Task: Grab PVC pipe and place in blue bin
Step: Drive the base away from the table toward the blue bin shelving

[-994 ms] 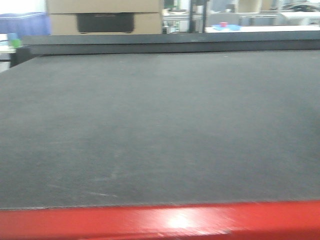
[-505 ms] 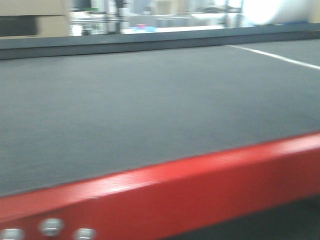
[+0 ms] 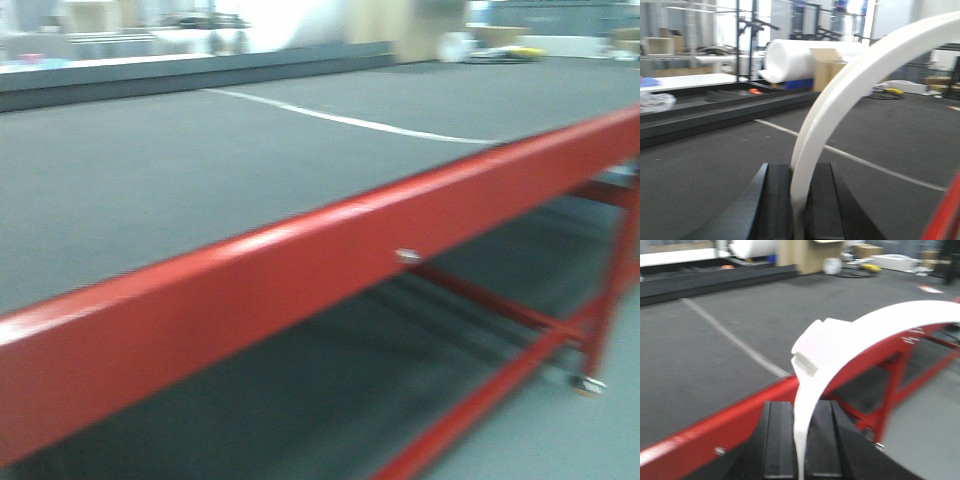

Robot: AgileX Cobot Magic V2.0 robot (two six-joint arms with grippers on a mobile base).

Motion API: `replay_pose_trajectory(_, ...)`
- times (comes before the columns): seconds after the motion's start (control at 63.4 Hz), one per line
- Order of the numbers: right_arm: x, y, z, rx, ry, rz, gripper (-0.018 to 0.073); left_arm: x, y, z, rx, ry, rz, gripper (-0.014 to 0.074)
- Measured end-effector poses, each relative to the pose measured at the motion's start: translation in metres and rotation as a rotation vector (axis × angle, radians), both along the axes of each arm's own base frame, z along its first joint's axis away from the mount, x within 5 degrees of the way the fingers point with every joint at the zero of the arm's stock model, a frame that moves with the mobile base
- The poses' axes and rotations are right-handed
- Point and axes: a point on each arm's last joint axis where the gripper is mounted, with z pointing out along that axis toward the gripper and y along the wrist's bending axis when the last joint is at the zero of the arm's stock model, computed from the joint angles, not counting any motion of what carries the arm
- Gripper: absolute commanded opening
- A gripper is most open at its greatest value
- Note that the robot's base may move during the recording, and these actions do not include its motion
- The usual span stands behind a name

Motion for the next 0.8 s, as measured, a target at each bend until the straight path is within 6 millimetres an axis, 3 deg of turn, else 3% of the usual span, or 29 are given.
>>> replay_pose_trajectory(0.805,0.0,0.0,0.0,0.0,0.0,0.0,-0.0168,0.0,0.0,0.0,0.0,0.0,0.0,-0.0111)
